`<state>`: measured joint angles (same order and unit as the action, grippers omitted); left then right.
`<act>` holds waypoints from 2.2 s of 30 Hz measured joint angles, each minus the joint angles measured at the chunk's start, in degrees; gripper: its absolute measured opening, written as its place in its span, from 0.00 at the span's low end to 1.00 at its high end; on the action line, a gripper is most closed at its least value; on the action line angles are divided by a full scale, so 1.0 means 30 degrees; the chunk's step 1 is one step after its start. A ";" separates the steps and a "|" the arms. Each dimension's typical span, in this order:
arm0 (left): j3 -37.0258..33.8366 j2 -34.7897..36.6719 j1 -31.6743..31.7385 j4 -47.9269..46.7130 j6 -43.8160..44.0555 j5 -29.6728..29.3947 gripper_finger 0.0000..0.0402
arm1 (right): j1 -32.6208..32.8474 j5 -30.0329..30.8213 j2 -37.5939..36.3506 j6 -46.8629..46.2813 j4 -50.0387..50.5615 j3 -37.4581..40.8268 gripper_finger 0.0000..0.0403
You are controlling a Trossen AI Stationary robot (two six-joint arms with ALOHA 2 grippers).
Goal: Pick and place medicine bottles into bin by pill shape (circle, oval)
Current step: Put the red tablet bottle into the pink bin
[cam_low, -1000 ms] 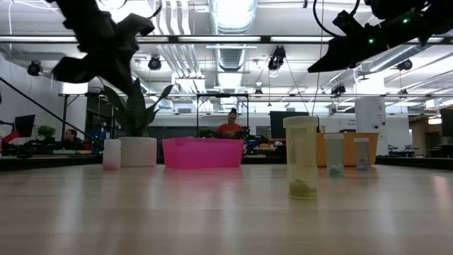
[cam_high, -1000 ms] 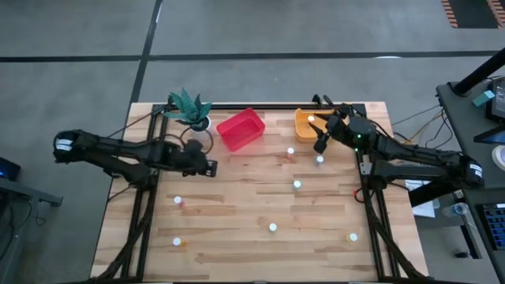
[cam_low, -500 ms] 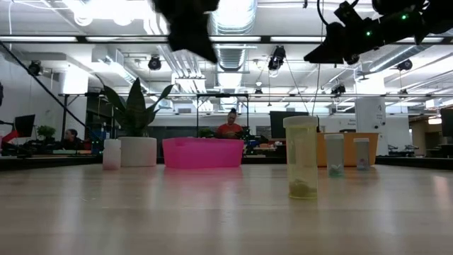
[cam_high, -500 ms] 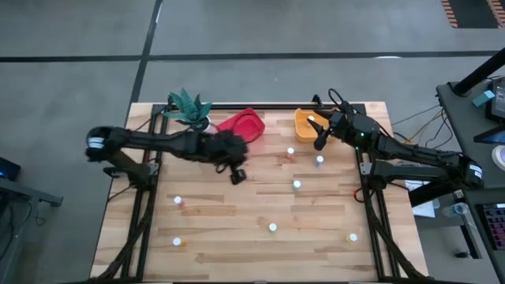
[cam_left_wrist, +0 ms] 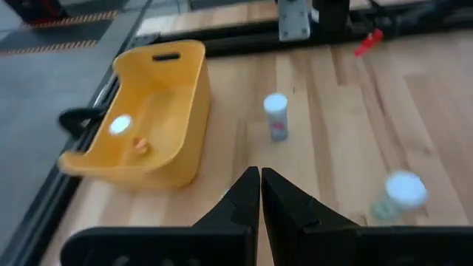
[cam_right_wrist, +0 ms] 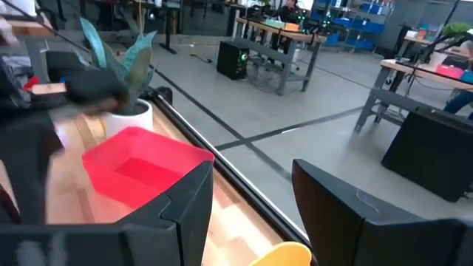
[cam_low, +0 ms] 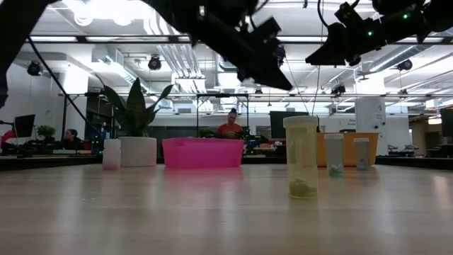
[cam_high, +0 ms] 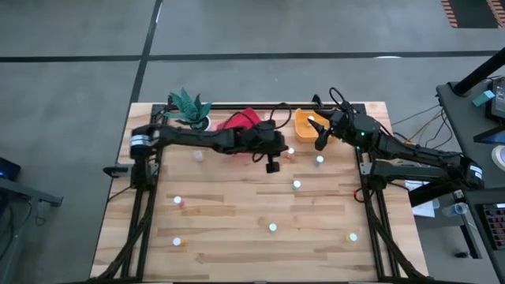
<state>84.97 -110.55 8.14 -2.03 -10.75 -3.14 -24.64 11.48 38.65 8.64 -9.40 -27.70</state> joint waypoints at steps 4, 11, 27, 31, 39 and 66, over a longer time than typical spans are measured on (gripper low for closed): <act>0.0238 -0.1636 0.0291 0.2103 0.0553 0.0426 0.00 | 0.0000 -0.0014 0.0007 0.0060 0.0054 0.0025 0.44; 0.0240 -0.3441 0.0406 0.2727 0.1464 0.0492 0.00 | 0.0000 -0.0007 0.0022 0.0124 0.0061 0.0051 0.44; -0.0049 -0.3989 0.0518 0.3612 0.1477 -0.1041 0.40 | 0.0000 -0.0007 0.0031 0.0332 0.0150 0.0097 0.44; -0.0193 -0.3996 0.0608 0.3601 0.1480 -0.1424 0.53 | 0.0000 -0.0007 0.0036 0.0381 0.0176 0.0124 0.44; -0.0342 -0.4003 0.0722 0.4047 0.1531 -0.0230 0.57 | 0.0000 0.0001 0.0036 0.0366 0.0178 0.0131 0.44; -0.0342 -0.5103 0.0802 0.5139 0.1997 -0.0202 0.40 | -0.0007 0.0023 0.0044 0.0484 0.0337 0.0131 0.44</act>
<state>83.94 -125.86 10.55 13.39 -4.75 -3.75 -24.67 11.55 38.79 10.09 -8.39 -27.31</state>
